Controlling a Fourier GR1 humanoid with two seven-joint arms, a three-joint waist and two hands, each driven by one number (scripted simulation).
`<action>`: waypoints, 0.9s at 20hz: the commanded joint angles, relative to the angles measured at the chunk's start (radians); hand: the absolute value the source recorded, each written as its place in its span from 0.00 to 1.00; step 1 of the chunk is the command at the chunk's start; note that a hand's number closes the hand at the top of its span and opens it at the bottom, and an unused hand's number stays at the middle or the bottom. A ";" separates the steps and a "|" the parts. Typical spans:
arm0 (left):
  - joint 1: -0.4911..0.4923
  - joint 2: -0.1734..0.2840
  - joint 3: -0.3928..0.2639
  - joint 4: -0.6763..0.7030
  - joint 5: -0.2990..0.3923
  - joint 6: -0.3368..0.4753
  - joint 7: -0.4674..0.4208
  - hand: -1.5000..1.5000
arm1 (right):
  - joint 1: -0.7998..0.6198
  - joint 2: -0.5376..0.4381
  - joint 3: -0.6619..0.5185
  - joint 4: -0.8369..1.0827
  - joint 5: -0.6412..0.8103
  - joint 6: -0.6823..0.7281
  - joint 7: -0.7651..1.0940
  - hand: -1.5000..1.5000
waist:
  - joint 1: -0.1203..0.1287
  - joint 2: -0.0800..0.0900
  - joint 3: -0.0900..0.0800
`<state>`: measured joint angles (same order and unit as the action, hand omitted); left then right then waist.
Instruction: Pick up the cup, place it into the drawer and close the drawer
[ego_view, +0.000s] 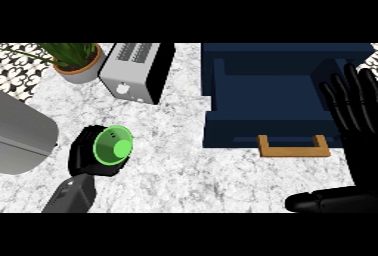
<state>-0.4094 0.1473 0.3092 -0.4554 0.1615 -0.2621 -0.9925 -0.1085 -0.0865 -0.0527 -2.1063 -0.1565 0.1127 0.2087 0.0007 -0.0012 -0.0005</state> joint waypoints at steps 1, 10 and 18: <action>0.034 -0.045 -0.023 -0.089 0.008 -0.052 -0.109 1.00 | 0.009 -0.009 -0.015 0.020 -0.015 0.017 -0.016 0.00 | 0.002 -0.001 0.001; 0.100 -0.086 -0.160 -0.564 0.045 -0.034 0.251 1.00 | 0.003 0.019 0.024 -0.017 0.021 -0.024 0.028 0.00 | 0.015 -0.006 0.002; 0.048 -0.146 -0.329 -0.901 0.145 0.202 0.554 1.00 | 0.032 -0.006 -0.030 0.032 -0.011 0.024 -0.046 0.00 | 0.000 -0.003 0.001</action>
<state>-0.3323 0.0262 0.0859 -1.2321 0.2589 -0.1809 -0.5406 -0.0681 -0.0856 -0.0604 -2.0879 -0.1516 0.1306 0.1740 0.0076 -0.0048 0.0011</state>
